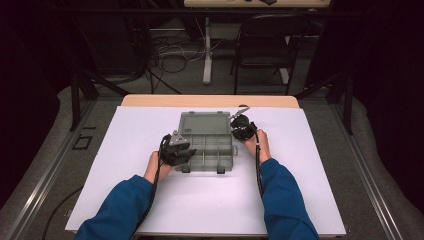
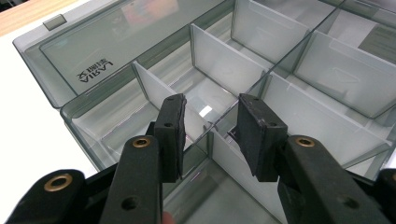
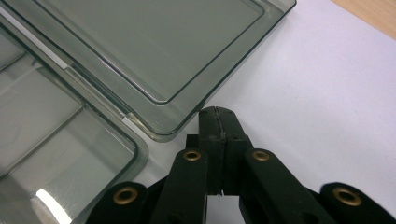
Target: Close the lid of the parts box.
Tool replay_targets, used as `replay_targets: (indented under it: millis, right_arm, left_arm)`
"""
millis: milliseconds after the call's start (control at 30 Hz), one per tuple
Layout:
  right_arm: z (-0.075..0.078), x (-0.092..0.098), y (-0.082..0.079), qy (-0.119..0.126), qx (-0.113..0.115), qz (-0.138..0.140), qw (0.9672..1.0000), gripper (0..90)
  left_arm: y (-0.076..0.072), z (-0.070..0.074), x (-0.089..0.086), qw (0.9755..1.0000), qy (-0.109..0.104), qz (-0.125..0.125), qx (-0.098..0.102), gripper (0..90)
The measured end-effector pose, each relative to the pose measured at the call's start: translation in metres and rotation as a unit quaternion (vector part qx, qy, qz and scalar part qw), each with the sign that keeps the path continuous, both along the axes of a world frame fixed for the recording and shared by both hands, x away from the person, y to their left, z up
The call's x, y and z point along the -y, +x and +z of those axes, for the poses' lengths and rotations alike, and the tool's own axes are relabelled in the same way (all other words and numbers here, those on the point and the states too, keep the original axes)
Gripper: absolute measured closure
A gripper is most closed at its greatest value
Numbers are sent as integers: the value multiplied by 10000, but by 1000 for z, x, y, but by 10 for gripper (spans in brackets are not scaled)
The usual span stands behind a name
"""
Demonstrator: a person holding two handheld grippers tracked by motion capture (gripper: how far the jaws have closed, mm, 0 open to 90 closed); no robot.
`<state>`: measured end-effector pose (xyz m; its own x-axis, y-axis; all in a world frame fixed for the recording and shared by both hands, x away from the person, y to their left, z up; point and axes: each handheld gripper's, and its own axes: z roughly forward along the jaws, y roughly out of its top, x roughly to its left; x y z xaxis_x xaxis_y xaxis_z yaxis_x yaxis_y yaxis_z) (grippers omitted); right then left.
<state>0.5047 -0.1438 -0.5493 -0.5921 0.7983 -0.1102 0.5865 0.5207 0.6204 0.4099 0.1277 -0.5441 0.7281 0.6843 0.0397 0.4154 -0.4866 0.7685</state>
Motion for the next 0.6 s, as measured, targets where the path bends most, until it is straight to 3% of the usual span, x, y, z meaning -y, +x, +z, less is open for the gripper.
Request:
replay_targets:
  millis: [100,600]
  right_arm:
    - [-1,1,1,-25,76,97,9999,900]
    - [-2,2,4,120,146,35,9998,900]
  left_arm:
    - [0,0,0,10000,10,-11,15,628]
    - [1,-1,-1,10000,1,-71,26,633]
